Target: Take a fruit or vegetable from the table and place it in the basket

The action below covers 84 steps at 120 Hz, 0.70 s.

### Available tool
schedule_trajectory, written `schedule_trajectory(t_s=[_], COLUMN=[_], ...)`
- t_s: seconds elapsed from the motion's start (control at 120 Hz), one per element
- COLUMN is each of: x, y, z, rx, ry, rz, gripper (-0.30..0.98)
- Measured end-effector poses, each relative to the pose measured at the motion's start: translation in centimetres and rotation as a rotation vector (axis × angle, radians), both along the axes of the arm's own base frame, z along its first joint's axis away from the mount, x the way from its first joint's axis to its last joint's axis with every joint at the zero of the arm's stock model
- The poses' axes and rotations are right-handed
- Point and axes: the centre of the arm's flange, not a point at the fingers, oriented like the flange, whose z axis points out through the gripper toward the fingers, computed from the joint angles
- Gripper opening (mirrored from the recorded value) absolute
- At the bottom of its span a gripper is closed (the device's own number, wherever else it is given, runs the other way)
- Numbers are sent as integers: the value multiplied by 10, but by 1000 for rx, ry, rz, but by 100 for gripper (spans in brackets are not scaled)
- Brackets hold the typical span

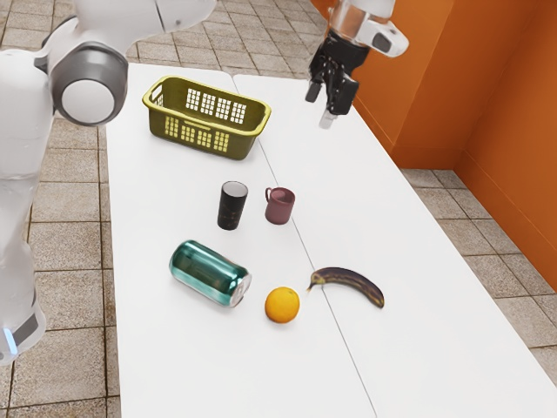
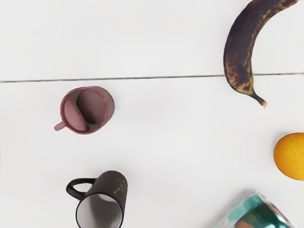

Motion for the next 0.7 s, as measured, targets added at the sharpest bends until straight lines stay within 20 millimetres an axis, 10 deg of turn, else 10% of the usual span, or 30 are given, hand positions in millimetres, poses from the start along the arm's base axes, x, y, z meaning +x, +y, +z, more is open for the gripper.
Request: schedule_trajectory(t_s=[0.333,0.542,0.7], x=[17,33,44], y=[-44,-83,-95], z=[14,-70,-85], rx=[36,37,-29], ry=[-183,-121,-156], rz=[-83,-166,-177], gripper=[69,69,69])
